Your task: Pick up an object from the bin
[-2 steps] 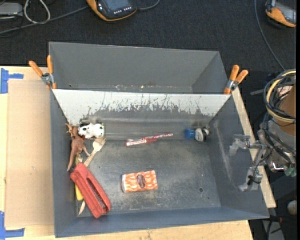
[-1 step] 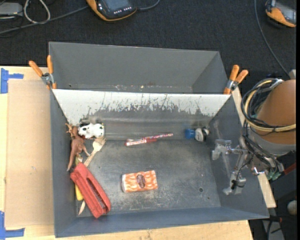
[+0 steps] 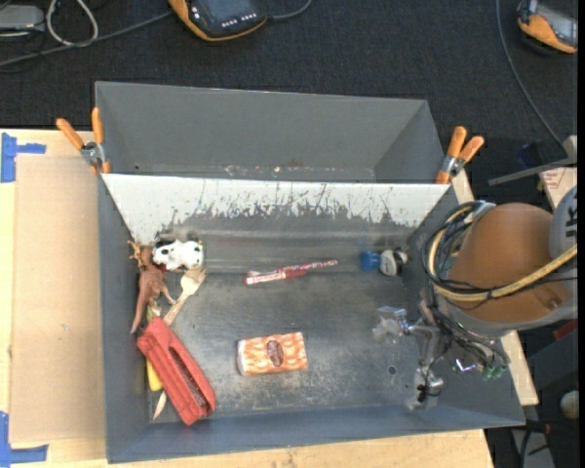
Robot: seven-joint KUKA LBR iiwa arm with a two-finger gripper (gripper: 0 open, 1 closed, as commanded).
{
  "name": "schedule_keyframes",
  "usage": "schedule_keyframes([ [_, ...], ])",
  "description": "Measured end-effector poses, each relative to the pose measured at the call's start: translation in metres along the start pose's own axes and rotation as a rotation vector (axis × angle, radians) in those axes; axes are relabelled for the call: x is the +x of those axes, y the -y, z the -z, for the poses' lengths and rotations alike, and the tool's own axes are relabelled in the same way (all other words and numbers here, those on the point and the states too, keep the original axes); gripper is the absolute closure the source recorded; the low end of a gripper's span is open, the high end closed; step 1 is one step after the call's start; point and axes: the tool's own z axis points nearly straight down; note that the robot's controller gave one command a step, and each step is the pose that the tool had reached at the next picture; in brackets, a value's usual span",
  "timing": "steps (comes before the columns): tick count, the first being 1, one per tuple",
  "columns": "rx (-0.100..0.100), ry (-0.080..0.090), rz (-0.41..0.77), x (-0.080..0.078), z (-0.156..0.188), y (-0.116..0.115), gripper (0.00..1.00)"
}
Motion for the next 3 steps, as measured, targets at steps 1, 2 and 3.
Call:
schedule_keyframes([
  [1,0.004,0.008,0.068,-0.016,-0.024,-0.023,0.00],
  [2,0.000,0.002,-0.027,-0.019,-0.036,-0.035,0.00],
  [3,0.000,0.002,0.061,-0.032,-0.028,-0.084,0.00],
])
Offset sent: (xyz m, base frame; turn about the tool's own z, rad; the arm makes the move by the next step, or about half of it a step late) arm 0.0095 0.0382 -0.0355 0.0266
